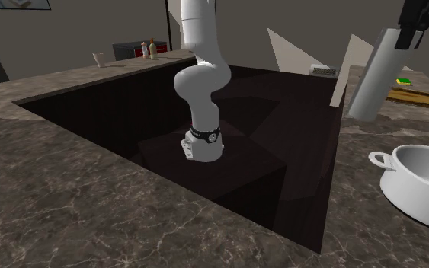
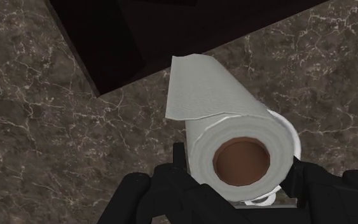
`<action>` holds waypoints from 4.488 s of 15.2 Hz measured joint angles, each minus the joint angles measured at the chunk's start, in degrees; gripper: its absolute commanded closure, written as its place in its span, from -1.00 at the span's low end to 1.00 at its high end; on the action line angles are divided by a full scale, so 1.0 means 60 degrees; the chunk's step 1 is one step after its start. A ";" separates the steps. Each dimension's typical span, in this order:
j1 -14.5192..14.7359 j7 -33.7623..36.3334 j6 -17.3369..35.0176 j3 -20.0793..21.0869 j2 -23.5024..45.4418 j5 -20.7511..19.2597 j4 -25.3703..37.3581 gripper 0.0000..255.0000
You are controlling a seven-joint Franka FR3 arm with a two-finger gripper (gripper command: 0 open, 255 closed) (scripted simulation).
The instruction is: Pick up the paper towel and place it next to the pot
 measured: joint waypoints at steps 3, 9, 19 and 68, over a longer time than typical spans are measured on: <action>0.0296 0.0675 0.0025 0.0372 0.0383 -0.0057 0.0302 1.00; 0.0984 0.2048 -0.0109 0.1070 0.1585 -0.0361 0.1498 1.00; 0.2359 0.3854 -0.0739 0.1749 0.3982 -0.1192 0.4242 1.00; 0.2058 0.4334 0.3933 0.1621 0.3966 -0.1315 -0.0473 -1.00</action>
